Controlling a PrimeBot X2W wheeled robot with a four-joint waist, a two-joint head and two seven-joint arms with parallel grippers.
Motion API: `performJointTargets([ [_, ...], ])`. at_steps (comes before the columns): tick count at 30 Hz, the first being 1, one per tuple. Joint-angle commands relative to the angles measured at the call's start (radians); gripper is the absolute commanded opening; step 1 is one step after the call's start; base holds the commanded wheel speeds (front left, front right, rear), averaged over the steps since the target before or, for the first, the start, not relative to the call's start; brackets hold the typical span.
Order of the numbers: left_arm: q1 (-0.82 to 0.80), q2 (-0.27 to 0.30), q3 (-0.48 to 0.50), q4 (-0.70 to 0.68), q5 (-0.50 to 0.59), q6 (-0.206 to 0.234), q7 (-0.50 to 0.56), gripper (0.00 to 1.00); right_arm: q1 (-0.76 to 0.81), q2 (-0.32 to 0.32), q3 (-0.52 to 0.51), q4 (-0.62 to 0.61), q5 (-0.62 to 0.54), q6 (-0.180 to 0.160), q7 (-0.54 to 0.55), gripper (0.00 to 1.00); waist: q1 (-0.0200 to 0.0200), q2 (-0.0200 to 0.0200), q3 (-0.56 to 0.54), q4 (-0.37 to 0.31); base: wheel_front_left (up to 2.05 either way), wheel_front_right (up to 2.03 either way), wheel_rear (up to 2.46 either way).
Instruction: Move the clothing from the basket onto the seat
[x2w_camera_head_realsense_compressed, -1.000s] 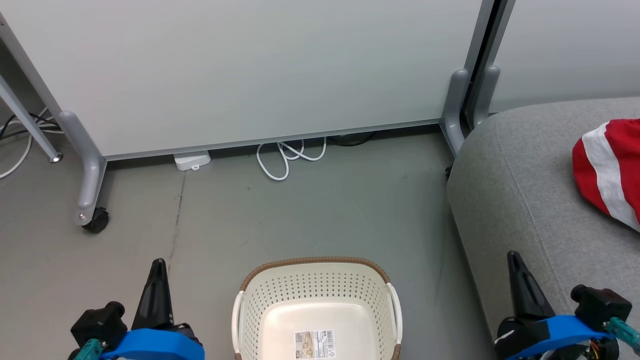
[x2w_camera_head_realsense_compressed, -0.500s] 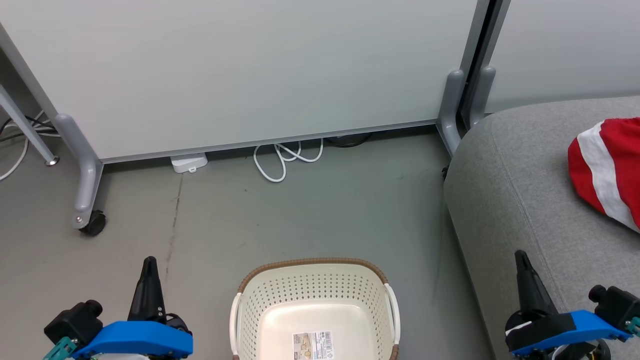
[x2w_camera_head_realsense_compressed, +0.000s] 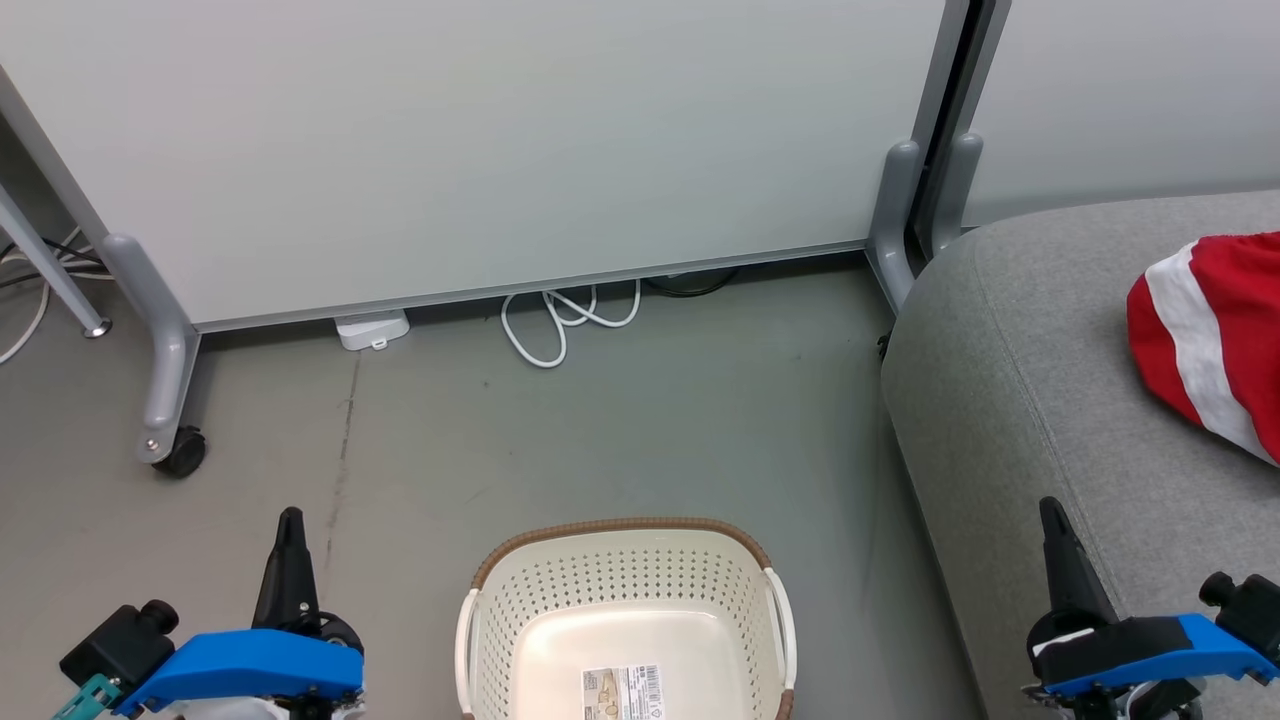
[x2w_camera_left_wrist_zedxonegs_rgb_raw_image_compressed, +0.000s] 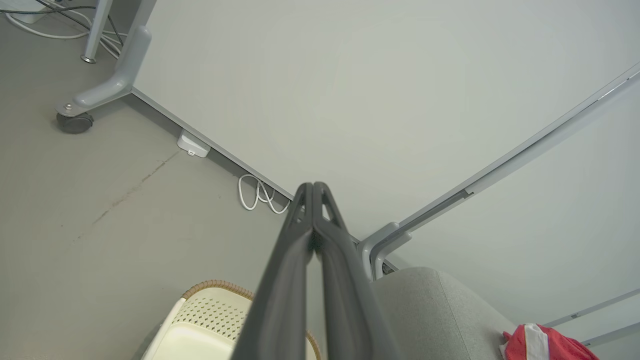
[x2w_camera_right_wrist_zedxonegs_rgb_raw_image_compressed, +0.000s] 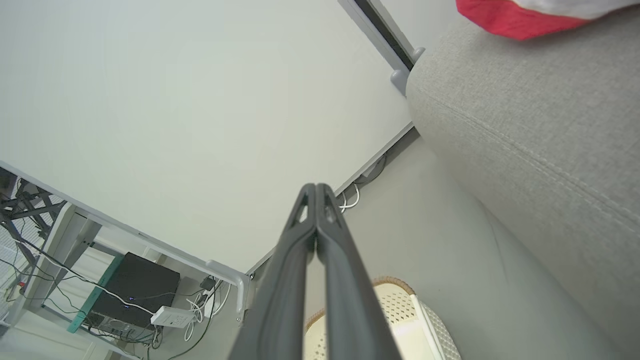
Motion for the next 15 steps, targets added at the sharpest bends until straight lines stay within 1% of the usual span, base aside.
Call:
performJointTargets([
  [1,-0.027,0.005,0.007,-0.014,-0.029,-0.006,0.006,0.0,-0.028,-0.001,-0.003,-0.016,0.028,0.0,0.009,0.0,-0.0001,-0.0001,0.0,-0.001,0.0,0.0,0.0],
  [15,-0.04,0.005,0.021,-0.016,-0.203,-0.01,0.049,0.0,-0.035,-0.001,-0.014,-0.021,0.197,0.0,0.052,0.0,-0.0001,-0.0001,-0.004,-0.009,0.0,0.0,0.0],
])
